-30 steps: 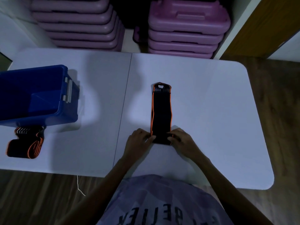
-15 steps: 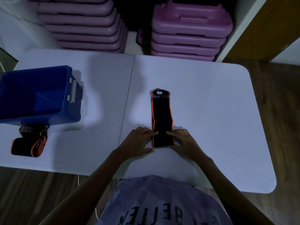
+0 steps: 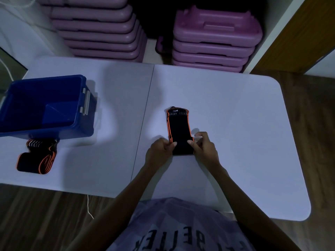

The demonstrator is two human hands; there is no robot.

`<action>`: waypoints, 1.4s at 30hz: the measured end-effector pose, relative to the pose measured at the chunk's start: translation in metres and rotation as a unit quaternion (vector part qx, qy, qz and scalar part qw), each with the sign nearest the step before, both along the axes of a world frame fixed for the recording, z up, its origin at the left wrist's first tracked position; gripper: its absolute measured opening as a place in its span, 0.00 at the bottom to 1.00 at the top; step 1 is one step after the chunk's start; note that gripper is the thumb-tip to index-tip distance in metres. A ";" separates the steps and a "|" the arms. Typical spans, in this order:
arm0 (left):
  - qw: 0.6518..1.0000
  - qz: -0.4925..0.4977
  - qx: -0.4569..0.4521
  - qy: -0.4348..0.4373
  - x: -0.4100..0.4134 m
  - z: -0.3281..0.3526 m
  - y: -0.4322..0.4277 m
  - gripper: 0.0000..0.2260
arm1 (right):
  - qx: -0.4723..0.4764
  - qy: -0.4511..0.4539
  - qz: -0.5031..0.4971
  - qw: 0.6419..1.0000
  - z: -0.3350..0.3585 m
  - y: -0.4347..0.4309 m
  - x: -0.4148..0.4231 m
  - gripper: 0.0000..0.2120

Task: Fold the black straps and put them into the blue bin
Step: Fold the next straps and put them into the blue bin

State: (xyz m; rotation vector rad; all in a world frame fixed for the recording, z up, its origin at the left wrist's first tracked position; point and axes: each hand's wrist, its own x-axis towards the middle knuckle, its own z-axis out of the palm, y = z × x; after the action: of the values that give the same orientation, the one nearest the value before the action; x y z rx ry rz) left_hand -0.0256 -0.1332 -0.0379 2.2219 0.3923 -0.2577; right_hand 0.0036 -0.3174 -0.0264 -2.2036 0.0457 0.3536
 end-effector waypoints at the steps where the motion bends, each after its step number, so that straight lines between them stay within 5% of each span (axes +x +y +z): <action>1: 1.000 0.024 -0.014 -0.013 0.000 0.003 -0.002 0.14 | -0.030 -0.019 0.013 0.999 0.001 0.003 0.000 0.12; 4: 0.996 -0.031 0.014 -0.078 -0.004 0.005 -0.006 0.13 | -0.065 -0.074 0.062 0.993 -0.005 0.001 -0.005 0.08; 6: 0.989 -0.079 0.057 -0.109 -0.009 0.004 -0.004 0.13 | -0.060 -0.074 0.118 0.988 -0.012 -0.012 -0.011 0.17; 8: 0.977 -0.157 0.091 -0.112 -0.013 -0.003 0.006 0.19 | -0.071 -0.067 0.163 0.982 -0.016 -0.025 -0.015 0.25; 12: 0.955 -0.272 0.086 -0.080 -0.014 -0.008 0.026 0.30 | -0.023 -0.022 0.168 0.985 -0.014 -0.034 -0.015 0.24; 18: 0.969 -0.240 0.010 -0.053 -0.014 -0.007 0.023 0.23 | 0.101 0.080 0.068 0.989 -0.003 -0.028 -0.009 0.09; 23: 0.978 -0.204 -0.034 0.024 -0.011 -0.002 0.016 0.12 | 0.077 0.093 0.138 0.983 -0.003 -0.035 -0.007 0.26; 27: 0.990 -0.083 -0.090 0.070 -0.005 0.007 0.006 0.18 | 0.058 0.092 0.116 0.987 0.002 -0.029 -0.004 0.09; 31: 0.999 0.006 -0.004 0.051 0.002 0.015 -0.012 0.19 | 0.041 0.068 0.087 0.993 -0.002 -0.022 -0.002 0.18; 37: 0.986 0.015 0.167 0.027 0.022 0.022 -0.019 0.23 | 0.095 0.092 -0.003 0.991 0.007 -0.006 0.008 0.13; 42: 0.982 0.000 0.189 0.003 0.035 0.019 -0.014 0.17 | 0.106 0.097 -0.007 0.990 0.015 0.014 0.011 0.11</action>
State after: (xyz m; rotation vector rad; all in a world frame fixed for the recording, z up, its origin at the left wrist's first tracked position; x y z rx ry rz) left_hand 0.0092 -0.1474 -0.0191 2.5927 0.4755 -0.2039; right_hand 0.0145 -0.3029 -0.0117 -1.9526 0.1235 0.5402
